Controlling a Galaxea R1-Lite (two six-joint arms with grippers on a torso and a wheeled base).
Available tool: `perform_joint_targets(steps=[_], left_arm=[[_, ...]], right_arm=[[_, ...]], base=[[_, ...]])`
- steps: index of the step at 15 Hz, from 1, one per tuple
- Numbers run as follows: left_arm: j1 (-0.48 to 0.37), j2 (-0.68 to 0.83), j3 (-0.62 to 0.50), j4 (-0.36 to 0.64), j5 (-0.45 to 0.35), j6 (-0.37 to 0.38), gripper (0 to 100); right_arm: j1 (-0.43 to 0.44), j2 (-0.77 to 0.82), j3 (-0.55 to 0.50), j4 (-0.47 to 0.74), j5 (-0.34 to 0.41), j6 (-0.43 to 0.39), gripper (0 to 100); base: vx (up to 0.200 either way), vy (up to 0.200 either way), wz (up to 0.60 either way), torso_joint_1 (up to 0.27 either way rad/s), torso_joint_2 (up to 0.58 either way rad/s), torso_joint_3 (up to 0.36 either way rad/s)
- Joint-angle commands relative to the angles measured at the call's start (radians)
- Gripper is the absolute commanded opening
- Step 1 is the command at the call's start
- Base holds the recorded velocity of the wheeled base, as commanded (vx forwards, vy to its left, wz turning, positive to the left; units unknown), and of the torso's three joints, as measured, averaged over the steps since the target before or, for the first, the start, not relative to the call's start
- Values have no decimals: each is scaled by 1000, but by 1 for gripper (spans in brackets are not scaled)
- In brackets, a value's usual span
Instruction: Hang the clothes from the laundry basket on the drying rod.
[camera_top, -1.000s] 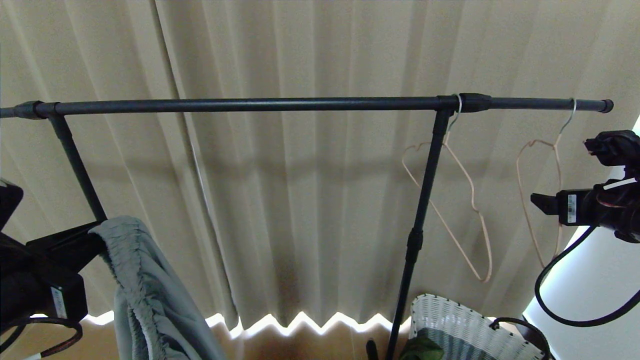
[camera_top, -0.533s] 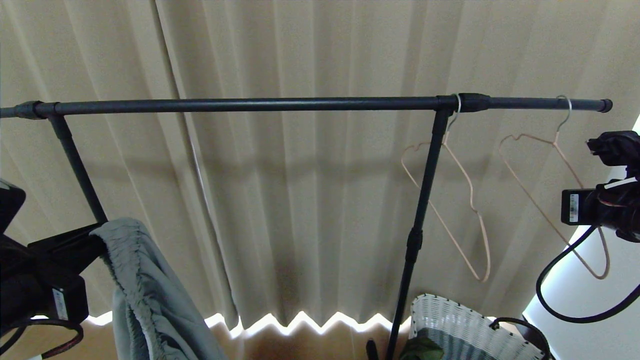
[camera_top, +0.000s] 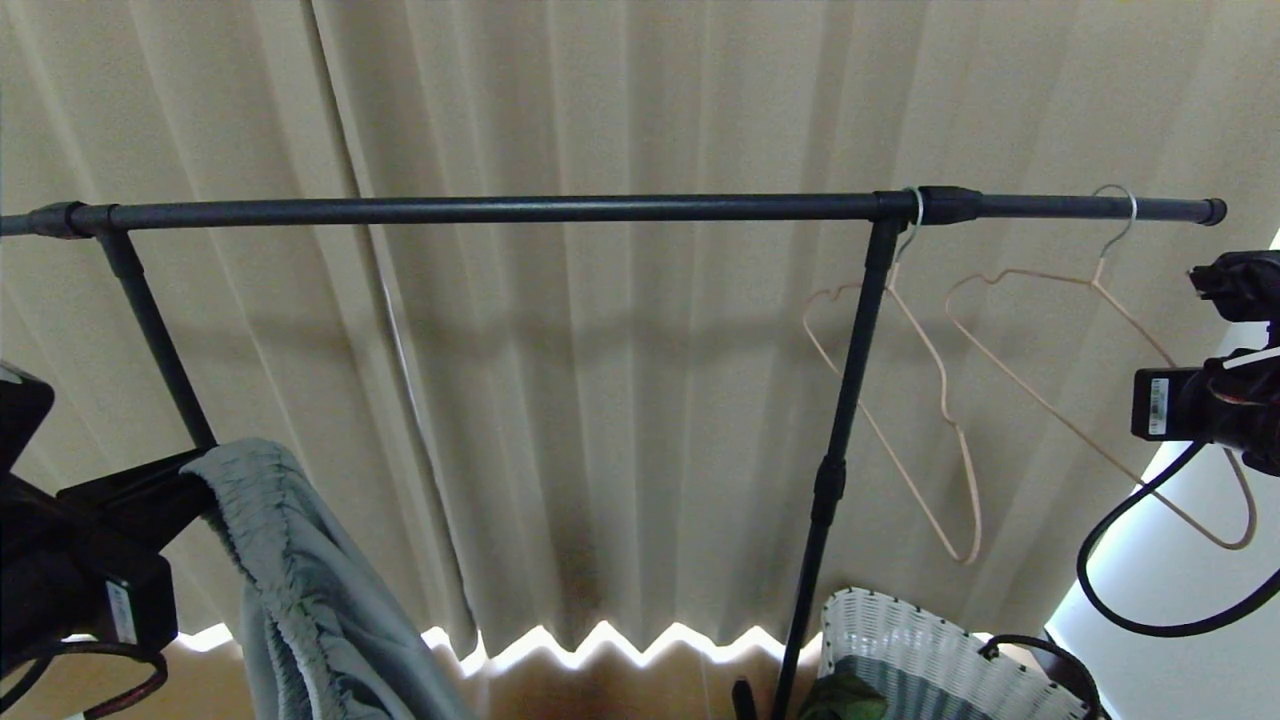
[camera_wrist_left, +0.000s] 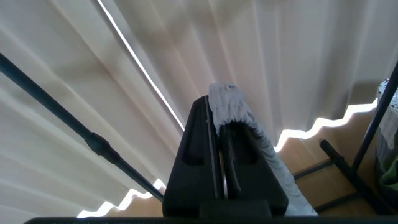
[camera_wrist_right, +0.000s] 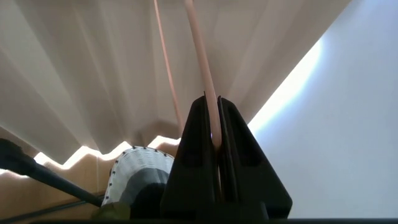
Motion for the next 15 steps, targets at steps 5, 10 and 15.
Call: perform_joint_targets(steps=[5, 10, 15], left_arm=[[0, 2, 7, -2, 0, 0, 0], [2, 2, 13, -2, 0, 0, 0], [3, 3, 21, -2, 3, 2, 0]], right_arm=[[3, -106, 25, -1, 20, 22, 0], [6, -252, 109, -1, 74, 23, 0], [6, -333, 161, 10, 75, 22, 0]], base=[[0, 0, 0, 0, 0, 0], [0, 0, 0, 0, 0, 0], [0, 0, 0, 0, 0, 0]])
